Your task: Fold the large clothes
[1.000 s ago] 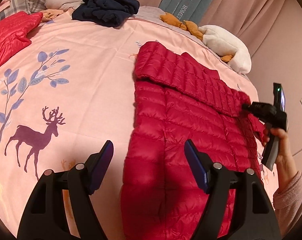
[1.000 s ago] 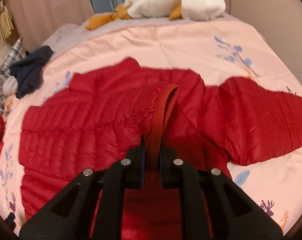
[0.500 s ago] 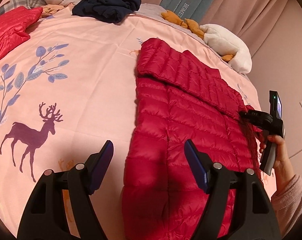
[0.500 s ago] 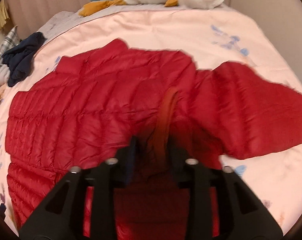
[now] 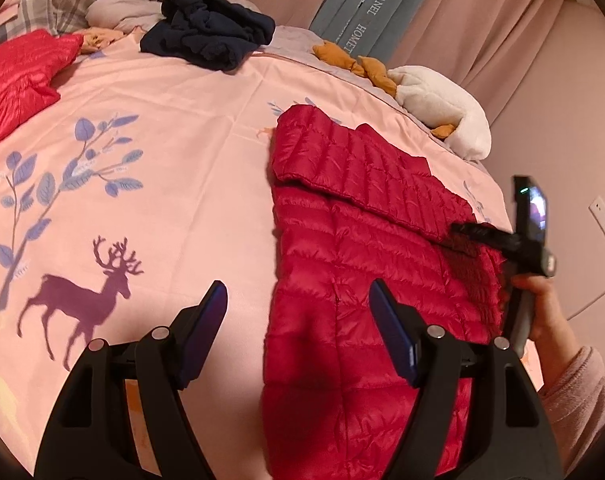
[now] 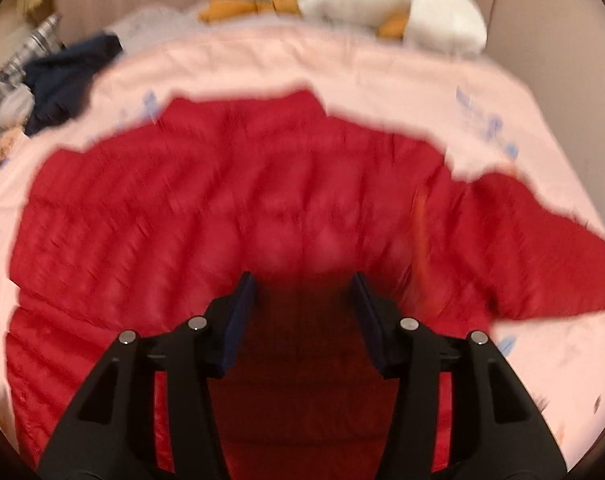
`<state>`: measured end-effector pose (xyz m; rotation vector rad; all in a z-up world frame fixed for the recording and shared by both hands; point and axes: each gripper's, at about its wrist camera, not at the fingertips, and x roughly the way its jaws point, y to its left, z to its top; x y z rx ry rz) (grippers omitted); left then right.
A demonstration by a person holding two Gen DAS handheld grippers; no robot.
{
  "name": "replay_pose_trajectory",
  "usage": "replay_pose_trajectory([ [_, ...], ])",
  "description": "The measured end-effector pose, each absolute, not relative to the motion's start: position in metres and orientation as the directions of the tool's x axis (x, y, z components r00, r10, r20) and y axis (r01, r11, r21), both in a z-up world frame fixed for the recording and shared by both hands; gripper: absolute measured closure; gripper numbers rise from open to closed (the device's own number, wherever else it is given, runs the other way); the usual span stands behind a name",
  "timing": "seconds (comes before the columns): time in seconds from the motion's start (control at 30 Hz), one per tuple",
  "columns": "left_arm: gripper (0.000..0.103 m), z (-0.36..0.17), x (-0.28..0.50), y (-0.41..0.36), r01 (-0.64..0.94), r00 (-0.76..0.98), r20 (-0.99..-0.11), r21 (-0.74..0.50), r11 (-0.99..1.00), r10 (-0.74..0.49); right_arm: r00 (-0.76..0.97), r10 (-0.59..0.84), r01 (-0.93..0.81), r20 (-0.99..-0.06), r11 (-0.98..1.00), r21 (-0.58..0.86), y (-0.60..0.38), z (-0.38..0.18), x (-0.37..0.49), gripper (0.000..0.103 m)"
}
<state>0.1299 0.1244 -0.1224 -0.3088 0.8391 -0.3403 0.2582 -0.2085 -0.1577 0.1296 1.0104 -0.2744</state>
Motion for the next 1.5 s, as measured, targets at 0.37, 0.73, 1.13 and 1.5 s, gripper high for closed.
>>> replay_pose_trajectory([
  [0.37,0.029,-0.122,0.15,0.11,0.193,0.598,-0.702,-0.341,0.92,-0.386,0.603,-0.146,0.277,-0.785,0.96,0.033,-0.207,-0.13,0.246,0.051],
  [0.73,0.029,-0.111,0.185,0.048,0.233,0.601,-0.732,-0.223,0.947,-0.321,0.602,-0.012,0.198,-0.799,0.971,0.134,-0.233,-0.153,0.218,0.044],
  [1.13,0.029,-0.098,0.257,-0.026,0.233,0.68,-0.691,-0.114,0.966,-0.245,0.664,-0.019,0.299,-0.747,0.923,0.242,-0.334,-0.126,0.126,0.037],
  [1.5,0.03,-0.156,0.312,-0.065,0.199,0.525,-0.84,-0.037,0.979,-0.138,0.669,-0.059,0.423,-0.741,0.85,0.314,-0.417,-0.131,0.064,0.034],
])
